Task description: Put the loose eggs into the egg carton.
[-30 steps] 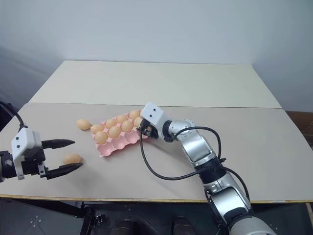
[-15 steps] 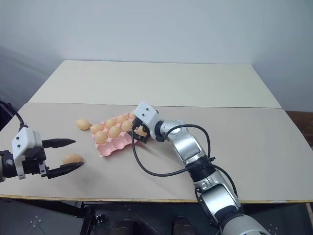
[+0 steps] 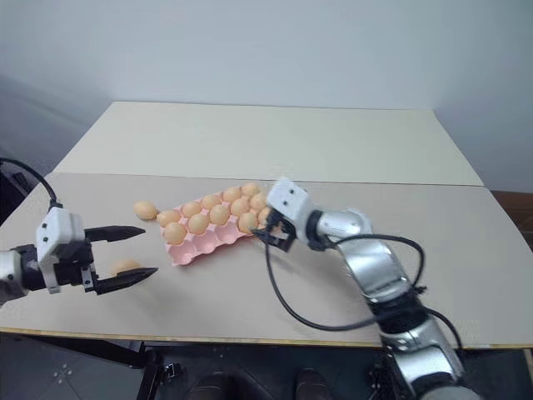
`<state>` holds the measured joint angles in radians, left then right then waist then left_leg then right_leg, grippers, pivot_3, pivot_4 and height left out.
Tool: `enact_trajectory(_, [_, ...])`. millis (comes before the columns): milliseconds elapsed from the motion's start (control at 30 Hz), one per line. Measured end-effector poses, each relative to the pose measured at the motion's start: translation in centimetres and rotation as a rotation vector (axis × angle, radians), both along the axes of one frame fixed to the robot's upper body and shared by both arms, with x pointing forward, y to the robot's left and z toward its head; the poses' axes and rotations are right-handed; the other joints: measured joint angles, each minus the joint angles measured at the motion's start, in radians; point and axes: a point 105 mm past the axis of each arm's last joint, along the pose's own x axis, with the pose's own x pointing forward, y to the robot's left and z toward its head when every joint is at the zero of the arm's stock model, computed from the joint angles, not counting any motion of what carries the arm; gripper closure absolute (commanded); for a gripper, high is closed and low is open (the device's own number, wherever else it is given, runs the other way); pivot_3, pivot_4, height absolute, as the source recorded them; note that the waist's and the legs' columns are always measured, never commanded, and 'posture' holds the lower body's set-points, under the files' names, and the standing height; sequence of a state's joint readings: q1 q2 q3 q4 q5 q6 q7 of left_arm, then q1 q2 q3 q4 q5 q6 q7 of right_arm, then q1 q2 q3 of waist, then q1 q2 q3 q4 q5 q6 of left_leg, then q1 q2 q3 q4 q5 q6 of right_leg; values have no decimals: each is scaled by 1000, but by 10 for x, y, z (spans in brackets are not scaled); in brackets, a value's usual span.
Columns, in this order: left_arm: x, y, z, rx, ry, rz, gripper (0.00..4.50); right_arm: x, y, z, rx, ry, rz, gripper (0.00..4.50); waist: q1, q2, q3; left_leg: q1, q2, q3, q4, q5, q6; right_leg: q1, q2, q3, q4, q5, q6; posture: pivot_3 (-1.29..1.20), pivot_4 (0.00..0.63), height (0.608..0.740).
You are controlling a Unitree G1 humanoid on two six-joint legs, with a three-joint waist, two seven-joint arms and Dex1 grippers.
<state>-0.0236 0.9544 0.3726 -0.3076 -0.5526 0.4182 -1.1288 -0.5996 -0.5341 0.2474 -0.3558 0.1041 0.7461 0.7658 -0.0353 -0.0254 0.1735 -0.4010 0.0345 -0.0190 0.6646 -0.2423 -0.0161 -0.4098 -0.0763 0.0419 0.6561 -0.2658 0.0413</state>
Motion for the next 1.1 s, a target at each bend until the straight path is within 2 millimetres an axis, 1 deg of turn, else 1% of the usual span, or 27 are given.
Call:
enact_trajectory(167, [4,-12,3,-52,-12,-62,0,-27,-31,-4,-31,61,-4,20,-5,0,0,0,0,0,0,0,0,0,0,0,0,0,0,0,150,740])
enact_trajectory(233, [3,-17,4,-96,-21,-93,0,-35,-39,-3,-35,73,-18,20,-10,0,0,0,0,0,0,0,0,0,0,1,0,0,0,0,150,740])
enact_trajectory(400, [-2,-27,13,-183,-43,-174,0,-47,-43,-4,-28,97,-30,20,-8,-1,0,2,0,0,0,0,0,2,1,1,0,0,0,0,150,740])
enact_trajectory(467, [-3,-27,14,-184,-45,-181,0,-48,-44,-7,-24,112,-44,20,-7,-1,0,2,0,0,0,0,0,2,0,1,-1,0,0,0,150,740])
enact_trajectory(633, [-3,-28,14,-180,-50,-192,0,-47,-44,-6,-12,110,-61,20,-5,-1,0,2,0,0,0,0,0,2,0,1,-1,0,0,0,150,740])
enact_trajectory(700, [-3,-28,13,-178,-49,-191,0,-42,-43,-3,2,98,-77,20,-7,-1,0,2,0,0,0,0,0,2,0,1,-1,0,0,0,150,740])
enact_trajectory(800, [-2,-29,11,-170,-44,-191,0,-21,-41,-2,-24,79,-119,20,-9,-1,0,3,0,0,0,0,0,3,1,1,-1,0,0,0,150,740])
enact_trajectory(933, [1,-31,8,-148,-38,-188,0,7,-35,-13,-70,88,-136,20,-8,-1,0,2,0,0,0,0,0,3,0,1,-1,0,0,0,150,740])
enact_trajectory(1000, [4,-31,9,-146,-48,-183,0,21,-33,-19,-100,84,-132,20,-8,-1,0,2,0,0,0,0,0,3,0,1,-1,0,0,0,150,740])
enact_trajectory(1100, [6,-33,10,-136,-62,-185,0,43,-25,-22,-120,65,-119,20,-8,-1,0,2,0,0,0,0,0,2,0,1,-1,0,0,0,150,740])
